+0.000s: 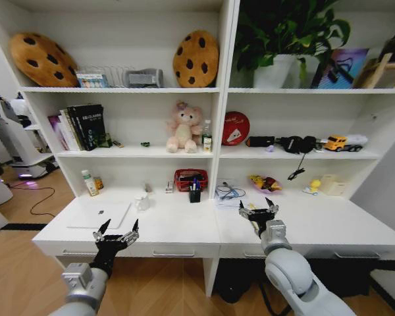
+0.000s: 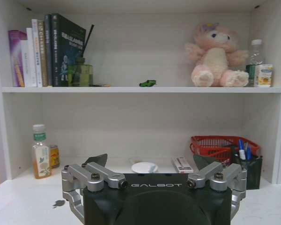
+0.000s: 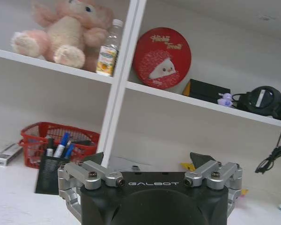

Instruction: Organize the objects on the table.

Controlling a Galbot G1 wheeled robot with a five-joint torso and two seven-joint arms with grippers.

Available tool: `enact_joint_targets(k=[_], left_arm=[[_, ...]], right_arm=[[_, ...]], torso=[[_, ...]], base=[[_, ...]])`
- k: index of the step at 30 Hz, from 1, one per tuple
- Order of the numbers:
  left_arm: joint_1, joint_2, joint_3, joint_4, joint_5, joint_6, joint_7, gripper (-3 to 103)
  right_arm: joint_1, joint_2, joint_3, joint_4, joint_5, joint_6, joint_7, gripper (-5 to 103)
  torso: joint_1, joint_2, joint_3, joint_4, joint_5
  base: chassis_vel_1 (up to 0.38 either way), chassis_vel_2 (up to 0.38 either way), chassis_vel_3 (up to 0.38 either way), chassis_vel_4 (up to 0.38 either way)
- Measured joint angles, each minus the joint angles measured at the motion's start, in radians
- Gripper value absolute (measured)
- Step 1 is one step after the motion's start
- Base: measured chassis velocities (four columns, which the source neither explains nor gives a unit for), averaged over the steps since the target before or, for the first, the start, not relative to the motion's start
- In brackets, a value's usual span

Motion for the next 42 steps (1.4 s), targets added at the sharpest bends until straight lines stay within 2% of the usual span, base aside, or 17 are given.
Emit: enact_joint_targets(k=[1, 2, 9, 10, 12, 14, 15, 17, 18, 19, 21, 22, 23, 25, 27, 31, 42], left_arm=[[0.0, 0.0, 0.0, 0.0, 0.0, 0.0, 0.0, 100], [0.0, 0.0, 0.0, 0.0, 0.0, 0.0, 0.0, 100], [0.0, 0.0, 0.0, 0.0, 0.0, 0.0, 0.0, 100], [0.0, 0.0, 0.0, 0.0, 0.0, 0.0, 0.0, 100], [0.0, 0.0, 0.0, 0.0, 0.0, 0.0, 0.0, 100], [0.0, 0.0, 0.0, 0.0, 0.0, 0.0, -0.001, 100], [0.0, 0.0, 0.0, 0.0, 0.0, 0.0, -0.001, 100], [0.0, 0.0, 0.0, 0.0, 0.0, 0.0, -0.001, 100], [0.0, 0.0, 0.0, 0.0, 0.0, 0.0, -0.001, 100], [0.0, 0.0, 0.0, 0.0, 0.0, 0.0, -0.001, 100], [0.0, 0.0, 0.0, 0.0, 0.0, 0.0, -0.001, 100], [0.0, 0.0, 0.0, 0.0, 0.0, 0.0, -0.001, 100], [0.0, 0.0, 0.0, 0.0, 0.0, 0.0, -0.002, 100], [0.0, 0.0, 0.0, 0.0, 0.0, 0.0, -0.002, 100], [0.0, 0.0, 0.0, 0.0, 0.0, 0.0, -0.001, 100], [0.0, 0.0, 0.0, 0.0, 0.0, 0.0, -0.001, 100], [0.0, 0.0, 0.0, 0.0, 0.0, 0.0, 0.0, 100]], right_arm=[[0.0, 0.001, -0.001, 0.0, 0.0, 0.001, -0.001, 100], [-0.002, 0.001, -0.002, -0.001, 0.0, 0.001, -0.001, 100], [-0.007, 0.002, -0.005, -0.001, 0.001, 0.004, -0.001, 100], [-0.009, 0.002, -0.005, -0.001, 0.001, 0.009, -0.001, 100], [-0.01, 0.002, -0.005, -0.001, 0.001, 0.009, -0.001, 100], [-0.015, 0.003, -0.003, 0.0, -0.003, 0.015, -0.001, 100], [-0.015, 0.003, -0.003, 0.0, -0.003, 0.015, -0.001, 100], [-0.017, 0.007, -0.002, -0.009, -0.039, 0.034, 0.013, 100], [-0.017, 0.007, -0.002, -0.009, -0.039, 0.034, 0.013, 100], [-0.022, 0.008, 0.002, -0.015, -0.055, 0.05, 0.016, 100], [-0.026, 0.008, 0.004, -0.017, -0.06, 0.058, 0.017, 100], [-0.034, 0.008, 0.005, -0.017, -0.06, 0.062, 0.017, 100], [-0.039, 0.009, 0.006, -0.016, -0.057, 0.063, 0.019, 100], [-0.042, 0.011, 0.006, -0.011, -0.054, 0.059, 0.021, 100], [-0.047, 0.014, 0.005, -0.003, -0.041, 0.053, 0.023, 100], [-0.052, 0.016, 0.003, 0.005, -0.037, 0.052, 0.021, 100], [-0.073, 0.015, 0.008, 0.019, -0.033, 0.045, 0.019, 100]], torso=[[0.0, 0.0, 0.0, 0.0, -0.0016], [0.0, 0.0, 0.0, -0.0003, 0.0005], [-0.001, 0.0, 0.0, -0.0002, 0.0], [0.0, 0.0, 0.0, 0.0004, -0.0006], [0.0, 0.0, 0.0, 0.0, 0.0006], [0.0, 0.0, 0.0, 0.0001, -0.0022], [0.0, 0.0, 0.0, 0.0001, -0.0022], [0.0, 0.0, 0.0, 0.0, 0.0014], [0.0, 0.0, 0.0, 0.0, 0.0014], [0.0, 0.0, 0.0, -0.0003, -0.0024], [0.0, 0.0, 0.0, -0.0005, -0.0021], [0.0, 0.0, 0.0, 0.0002, 0.0006], [0.0, 0.0, 0.0, 0.0009, -0.0001], [0.0, 0.0, 0.0, 0.0003, -0.0017], [0.0, 0.0, 0.0, -0.0002, 0.0007], [0.0, 0.0, 0.0, -0.0005, -0.0005], [0.0, 0.0, 0.0, -0.0001, -0.0004]], base=[[0.351, 0.351, -0.363, -0.327], [0.37, 0.351, -0.408, -0.337], [0.398, 0.328, -0.375, -0.327], [0.424, 0.31, -0.404, -0.32], [0.363, 0.357, -0.404, -0.32], [0.35, 0.295, -0.338, -0.301], [0.337, 0.295, -0.336, -0.284], [0.28, 0.268, -0.297, -0.292], [0.217, 0.236, -0.258, -0.292], [0.217, 0.13, -0.179, -0.209], [0.154, 0.13, -0.179, -0.147], [0.131, 0.011, -0.076, -0.063], [0.131, 0.086, -0.003, -0.063], [0.07, 0.086, 0.03, -0.034], [-0.057, -0.033, 0.045, 0.003], [-0.069, -0.087, 0.016, 0.052], [0.121, -0.097, -0.119, 0.12]])
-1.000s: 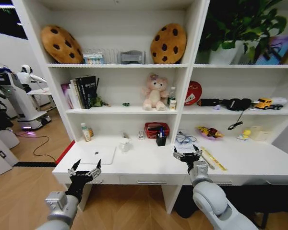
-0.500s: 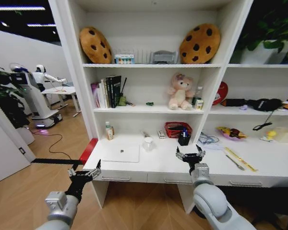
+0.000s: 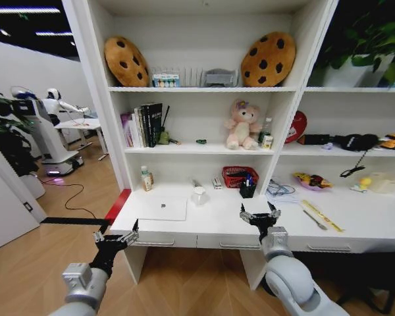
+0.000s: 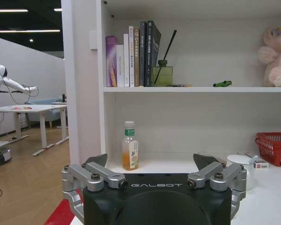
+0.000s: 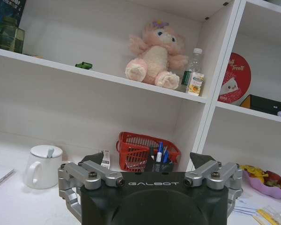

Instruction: Organize the objects on the table.

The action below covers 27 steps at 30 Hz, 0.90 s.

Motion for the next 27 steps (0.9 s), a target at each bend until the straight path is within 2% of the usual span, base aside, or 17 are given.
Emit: enact_joint_targets(k=[6, 9, 11, 15, 17, 21, 22, 24, 25, 26, 27], left_arm=[[0.0, 0.0, 0.0, 0.0, 0.0, 0.0, 0.0, 100], [0.0, 0.0, 0.0, 0.0, 0.0, 0.0, 0.0, 100], [0.0, 0.0, 0.0, 0.0, 0.0, 0.0, 0.001, 100], [0.0, 0.0, 0.0, 0.0, 0.0, 0.0, 0.001, 100], [0.0, 0.0, 0.0, 0.0, 0.0, 0.0, 0.0, 100], [0.0, 0.0, 0.0, 0.0, 0.0, 0.0, 0.001, 100], [0.0, 0.0, 0.0, 0.0, 0.0, 0.0, 0.0, 100], [0.0, 0.0, 0.0, 0.0, 0.0, 0.0, 0.0, 100], [0.0, 0.0, 0.0, 0.0, 0.0, 0.0, 0.0, 100], [0.0, 0.0, 0.0, 0.0, 0.0, 0.0, 0.0, 100], [0.0, 0.0, 0.0, 0.0, 0.0, 0.0, 0.002, 100]], right_arm=[[0.0, -0.005, 0.001, 0.007, 0.011, -0.006, -0.001, 100], [-0.003, -0.006, 0.004, 0.01, 0.013, -0.006, -0.001, 100], [-0.006, -0.006, 0.006, 0.012, 0.013, -0.006, -0.001, 100], [-0.014, -0.005, 0.007, 0.016, 0.013, -0.005, -0.001, 100], [-0.019, -0.005, 0.007, 0.02, 0.012, -0.002, -0.001, 100], [-0.024, -0.006, 0.008, 0.02, 0.007, 0.032, -0.004, 100], [-0.024, -0.008, 0.009, 0.018, 0.005, 0.047, -0.005, 100], [-0.024, -0.01, 0.01, 0.016, 0.008, 0.059, -0.005, 100], [-0.025, -0.012, 0.012, 0.016, 0.017, 0.064, -0.004, 100], [-0.025, -0.012, 0.012, 0.016, 0.017, 0.064, -0.004, 100], [-0.026, -0.013, 0.014, 0.016, 0.022, 0.065, -0.003, 100]], torso=[[0.0, 0.0, 0.0, 0.0002, -0.0005], [0.0, 0.0, 0.0, 0.0, 0.0008], [0.0, 0.0, 0.0, -0.0001, -0.0007], [0.0, 0.0, 0.0, 0.0, 0.0014], [0.0, 0.0, 0.0, 0.0001, -0.001], [0.0, 0.0, 0.0, -0.0003, 0.0014], [-0.001, 0.0, 0.0, 0.0001, -0.0011], [-0.001, 0.001, 0.0, 0.0006, -0.0015], [-0.001, 0.001, 0.0, -0.0003, 0.0011], [-0.001, 0.001, 0.0, -0.0003, 0.0011], [-0.001, 0.001, 0.0, -0.0013, 0.0011]], base=[[0.235, -0.207, -0.245, 0.229], [0.263, -0.256, -0.257, 0.288], [0.299, -0.324, -0.304, 0.312], [0.33, -0.332, -0.345, 0.333], [0.339, -0.351, -0.351, 0.365], [0.369, -0.346, -0.368, 0.365], [0.355, -0.341, -0.328, 0.381], [0.321, -0.341, -0.328, 0.35], [0.26, -0.279, -0.306, 0.256], [0.26, -0.279, -0.306, 0.256], [0.26, -0.206, -0.227, 0.256]])
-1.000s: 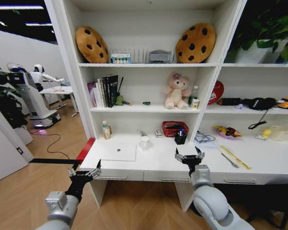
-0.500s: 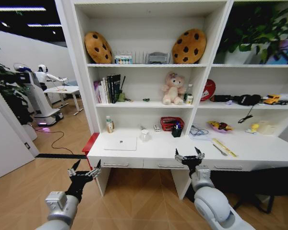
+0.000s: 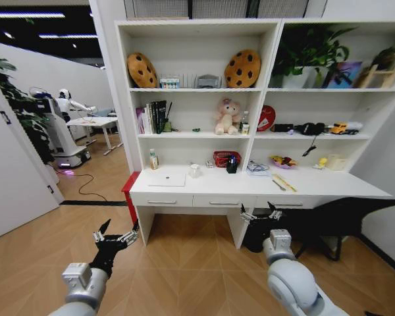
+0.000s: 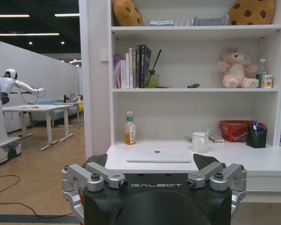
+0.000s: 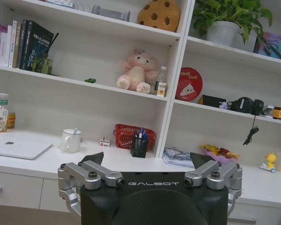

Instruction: Organize the objects on the table.

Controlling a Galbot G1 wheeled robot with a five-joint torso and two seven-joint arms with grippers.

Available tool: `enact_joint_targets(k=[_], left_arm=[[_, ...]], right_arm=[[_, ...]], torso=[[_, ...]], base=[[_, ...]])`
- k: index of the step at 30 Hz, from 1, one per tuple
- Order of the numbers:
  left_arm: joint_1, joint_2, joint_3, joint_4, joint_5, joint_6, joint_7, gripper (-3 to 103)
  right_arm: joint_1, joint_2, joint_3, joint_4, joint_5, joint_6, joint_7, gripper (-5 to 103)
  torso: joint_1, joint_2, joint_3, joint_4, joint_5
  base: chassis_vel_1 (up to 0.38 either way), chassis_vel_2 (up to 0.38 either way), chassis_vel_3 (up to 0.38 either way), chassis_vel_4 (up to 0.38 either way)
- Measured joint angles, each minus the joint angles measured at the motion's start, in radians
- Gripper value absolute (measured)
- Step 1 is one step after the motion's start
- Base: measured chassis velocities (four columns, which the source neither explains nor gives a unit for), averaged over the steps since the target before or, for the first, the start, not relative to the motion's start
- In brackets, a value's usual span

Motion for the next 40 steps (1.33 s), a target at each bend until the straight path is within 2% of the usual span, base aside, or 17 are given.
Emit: enact_joint_targets(k=[1, 2, 3, 5, 6, 7, 8, 11, 14, 16, 40], left_arm=[[0.0, 0.0, 0.0, 0.0, 0.0, 0.0, -0.001, 100], [0.0, 0.0, 0.0, 0.0, 0.0, 0.0, -0.001, 100], [0.0, 0.0, 0.0, 0.0, 0.0, 0.0, -0.001, 100], [0.0, 0.0, 0.0, 0.0, 0.0, 0.0, -0.001, 100], [0.0, 0.0, 0.0, 0.0, 0.0, 0.0, -0.001, 100], [0.0, 0.0, 0.0, 0.0, 0.0, 0.0, -0.001, 100], [0.0, 0.0, 0.0, 0.0, 0.0, 0.0, -0.001, 100], [0.0, 0.0, 0.0, 0.0, 0.0, 0.0, -0.001, 100], [0.0, 0.0, 0.0, 0.0, 0.0, 0.0, -0.001, 100], [0.0, 0.0, 0.0, 0.0, 0.0, 0.0, -0.001, 100], [0.0, 0.0, 0.0, 0.0, 0.0, 0.0, -0.002, 100]], right_arm=[[-0.002, 0.0, 0.001, 0.001, 0.004, 0.001, 0.002, 100], [-0.003, 0.0, 0.002, 0.002, 0.005, 0.001, 0.006, 100], [-0.003, 0.0, 0.002, 0.002, 0.005, 0.001, 0.006, 100], [-0.004, 0.001, 0.002, 0.001, 0.006, 0.001, 0.01, 100], [-0.004, 0.001, 0.002, 0.001, 0.006, 0.001, 0.01, 100], [-0.004, 0.001, 0.002, 0.001, 0.006, 0.001, 0.011, 100], [-0.004, 0.001, 0.003, 0.001, 0.006, 0.001, 0.011, 100], [-0.003, 0.001, 0.003, 0.0, 0.006, 0.001, 0.011, 100], [-0.003, 0.001, 0.003, 0.0, 0.006, 0.001, 0.011, 100], [-0.003, 0.001, 0.003, 0.0, 0.006, 0.001, 0.011, 100], [-0.003, 0.001, 0.002, -0.001, 0.006, -0.001, 0.012, 100]], torso=[[0.0, 0.0, 0.0, 0.0018, -0.0013], [0.0, 0.001, -0.001, 0.0019, -0.0025], [0.0, 0.001, -0.001, 0.0019, -0.0025], [0.001, -0.001, 0.0, 0.0013, 0.0002], [0.001, -0.001, 0.0, 0.0013, 0.0002], [0.002, -0.001, 0.001, 0.0008, -0.0014], [0.003, -0.001, 0.001, 0.0014, -0.0022], [0.002, -0.001, 0.001, 0.0019, -0.0004], [0.002, -0.001, 0.001, 0.0015, -0.0018], [0.001, -0.001, 0.0, 0.0012, -0.0009], [0.001, -0.001, 0.0, 0.0013, -0.0011]], base=[[0.097, -0.206, -0.104, 0.22], [0.014, -0.045, -0.104, 0.04], [0.014, -0.045, -0.104, 0.04], [0.0, 0.0, 0.0, 0.0], [0.0, 0.0, 0.0, 0.0], [-0.074, 0.041, 0.017, -0.031], [-0.013, 0.039, 0.098, -0.031], [-0.001, 0.059, 0.088, -0.035], [0.0, 0.0, 0.0, 0.0], [0.0, 0.0, 0.0, 0.0], [0.0, 0.0, 0.0, 0.0]])
